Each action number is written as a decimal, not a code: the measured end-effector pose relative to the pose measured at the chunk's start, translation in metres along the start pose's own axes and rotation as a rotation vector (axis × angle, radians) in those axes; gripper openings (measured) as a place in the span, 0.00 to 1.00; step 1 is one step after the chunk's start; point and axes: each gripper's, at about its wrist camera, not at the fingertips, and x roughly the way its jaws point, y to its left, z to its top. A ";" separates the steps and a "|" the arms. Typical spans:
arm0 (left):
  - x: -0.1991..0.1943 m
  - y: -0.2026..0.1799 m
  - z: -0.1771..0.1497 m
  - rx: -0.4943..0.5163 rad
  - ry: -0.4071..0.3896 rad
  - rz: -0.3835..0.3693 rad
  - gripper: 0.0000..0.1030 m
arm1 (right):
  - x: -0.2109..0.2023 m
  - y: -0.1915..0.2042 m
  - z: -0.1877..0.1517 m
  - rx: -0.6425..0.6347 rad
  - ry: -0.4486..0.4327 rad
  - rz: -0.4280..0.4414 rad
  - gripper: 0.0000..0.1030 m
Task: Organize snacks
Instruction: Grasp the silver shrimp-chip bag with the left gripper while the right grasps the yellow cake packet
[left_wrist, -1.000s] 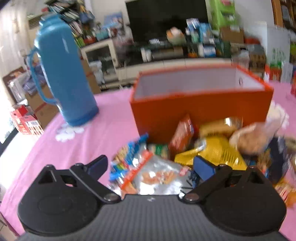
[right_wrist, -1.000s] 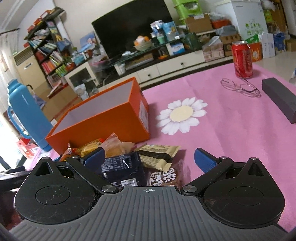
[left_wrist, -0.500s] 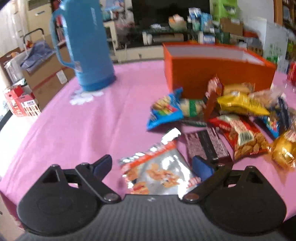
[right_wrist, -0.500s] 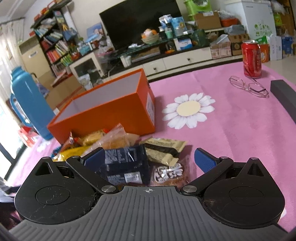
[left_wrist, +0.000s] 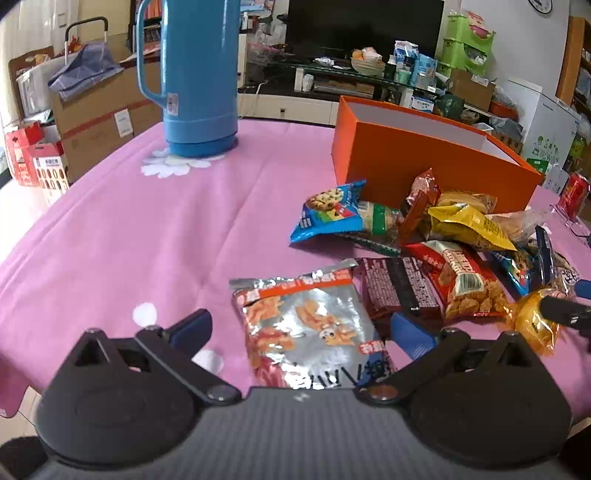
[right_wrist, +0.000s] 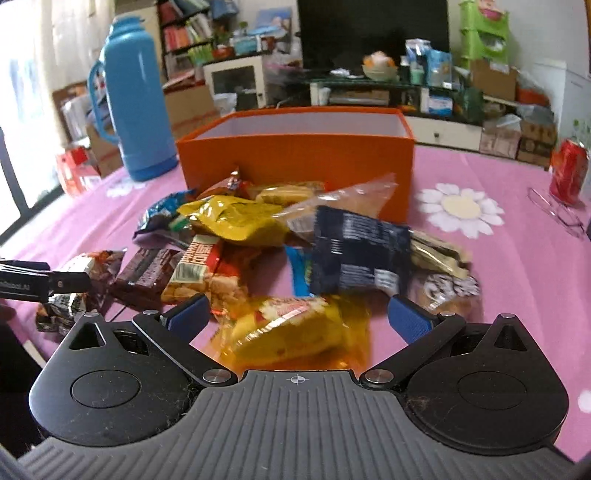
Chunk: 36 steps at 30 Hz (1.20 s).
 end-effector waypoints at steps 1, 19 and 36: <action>0.000 0.001 0.000 -0.004 -0.004 0.002 1.00 | 0.005 0.006 0.002 -0.016 0.004 -0.006 0.81; 0.001 0.006 0.001 -0.014 -0.004 -0.014 1.00 | -0.023 -0.076 -0.040 0.281 0.161 -0.082 0.81; 0.018 -0.004 -0.007 0.030 0.085 -0.023 1.00 | 0.012 -0.030 -0.029 0.098 0.146 -0.110 0.81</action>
